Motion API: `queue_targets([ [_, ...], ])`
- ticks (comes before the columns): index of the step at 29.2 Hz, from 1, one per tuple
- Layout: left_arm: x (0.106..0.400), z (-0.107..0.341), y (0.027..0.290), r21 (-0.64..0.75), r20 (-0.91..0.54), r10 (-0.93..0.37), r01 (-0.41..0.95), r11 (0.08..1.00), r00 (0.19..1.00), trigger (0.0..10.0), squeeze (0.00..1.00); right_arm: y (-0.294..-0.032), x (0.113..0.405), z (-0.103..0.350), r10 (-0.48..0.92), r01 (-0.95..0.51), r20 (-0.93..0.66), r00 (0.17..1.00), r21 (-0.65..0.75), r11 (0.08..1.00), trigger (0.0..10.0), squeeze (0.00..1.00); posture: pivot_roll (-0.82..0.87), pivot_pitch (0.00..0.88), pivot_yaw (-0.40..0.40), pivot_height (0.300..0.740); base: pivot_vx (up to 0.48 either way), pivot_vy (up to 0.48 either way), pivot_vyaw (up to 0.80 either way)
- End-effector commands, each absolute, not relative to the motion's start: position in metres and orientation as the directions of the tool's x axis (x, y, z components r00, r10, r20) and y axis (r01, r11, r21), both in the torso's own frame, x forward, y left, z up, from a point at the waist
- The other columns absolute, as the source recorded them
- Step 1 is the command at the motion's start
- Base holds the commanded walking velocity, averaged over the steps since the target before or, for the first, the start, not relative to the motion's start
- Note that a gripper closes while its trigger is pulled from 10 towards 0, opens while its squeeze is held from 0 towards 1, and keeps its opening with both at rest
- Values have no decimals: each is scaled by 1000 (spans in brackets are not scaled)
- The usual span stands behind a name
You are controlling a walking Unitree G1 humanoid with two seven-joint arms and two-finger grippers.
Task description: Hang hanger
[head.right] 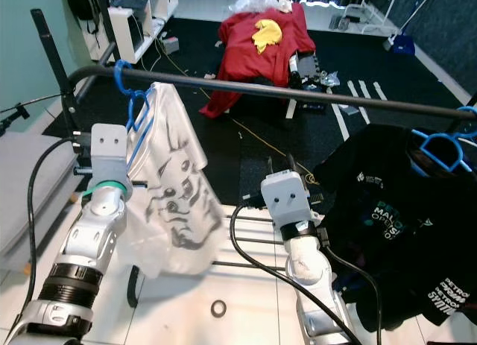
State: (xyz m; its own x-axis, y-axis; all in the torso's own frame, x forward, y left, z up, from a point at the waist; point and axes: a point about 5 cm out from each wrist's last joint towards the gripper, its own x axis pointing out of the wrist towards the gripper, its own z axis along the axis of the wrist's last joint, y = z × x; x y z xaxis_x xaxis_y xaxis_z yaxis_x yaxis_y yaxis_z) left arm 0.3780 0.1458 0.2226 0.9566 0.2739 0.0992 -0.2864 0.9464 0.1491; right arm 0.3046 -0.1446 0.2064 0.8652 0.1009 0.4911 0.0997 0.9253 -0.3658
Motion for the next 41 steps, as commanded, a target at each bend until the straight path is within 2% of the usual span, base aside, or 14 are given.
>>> queue_targets([
  [1, 378, 221, 144, 157, 98, 270, -283, 946, 958, 10000, 1000, -146, 303, 204, 92, 104, 489, 868, -359, 928, 10000, 0, -193, 152, 59, 740, 0, 0, 0],
  [2, 377, 220, 138, 152, 111, 221, -236, 960, 969, 10000, 1000, -146, 303, 203, 93, 101, 487, 868, -358, 928, 10000, 0, -186, 157, 61, 740, 0, 0, 0],
  [3, 373, 224, 128, 110, 138, 134, -150, 982, 981, 10000, 639, -145, 303, 203, 94, 99, 486, 869, -356, 929, 10000, 0, -182, 160, 62, 740, 0, 0, 0],
  [4, 373, 224, 128, 110, 138, 134, -150, 982, 981, 10000, 639, -145, 303, 203, 94, 99, 486, 869, -356, 929, 10000, 0, -182, 160, 62, 740, 0, 0, 0],
  [5, 369, 227, 121, 69, 164, 68, -80, 994, 984, 10000, 0, -144, 303, 202, 94, 97, 485, 870, -355, 930, 10000, 0, -181, 161, 62, 740, 0, 0, 0],
  [10, 352, 246, 106, -86, 249, -153, 180, 980, 956, 10000, 0, -144, 302, 202, 92, 97, 484, 870, -352, 931, 10000, 0, -174, 166, 67, 740, 0, 0, 0],
  [12, 352, 246, 106, -86, 249, -153, 180, 980, 956, 10000, 0, -144, 302, 202, 92, 97, 484, 870, -352, 931, 10000, 0, -174, 166, 67, 740, 0, 0, 0],
  [14, 327, 258, 115, -54, 291, -297, 325, 944, 910, 10000, 0, -150, 298, 195, 77, 108, 466, 881, -356, 928, 10000, 0, -156, 180, 84, 740, 0, 0, 0],
  [19, 310, 260, 145, 186, 370, -131, 65, 980, 920, 10000, 0, -156, 291, 181, 58, 108, 424, 904, -359, 927, 10000, 0, -142, 187, 86, 740, 0, 0, 0],
  [22, 302, 249, 145, 219, 358, -129, 51, 974, 925, 10000, 0, -154, 288, 175, 65, 96, 406, 911, -364, 927, 10000, 0, -144, 187, 84, 740, 0, 0, 0],
  [28, 274, 198, 139, 235, 199, -198, 149, 960, 960, 10000, 0, -154, 282, 148, 71, 63, 324, 943, -386, 920, 10000, 0, -142, 189, 78, 740, 0, 0, 0],
  [33, 262, 121, 157, 343, -59, -129, 142, 929, 990, 10000, 0, -163, 272, 102, 36, 21, 151, 988, -362, 932, 10000, 0, -132, 185, 70, 740, 0, 0, 0],
  [38, 259, 46, 165, 232, -373, -76, 172, 957, 925, 10000, 0, -179, 253, 46, -46, 24, -71, 996, -283, 959, 10000, 0, -148, 165, 63, 740, 0, 0, 0],
  [41, 256, 32, 161, 212, -419, -90, 194, 958, 903, 10000, 0, -185, 242, 29, -75, 35, -137, 988, -277, 960, 10000, 0, -159, 160, 68, 740, 0, 0, 0],
])
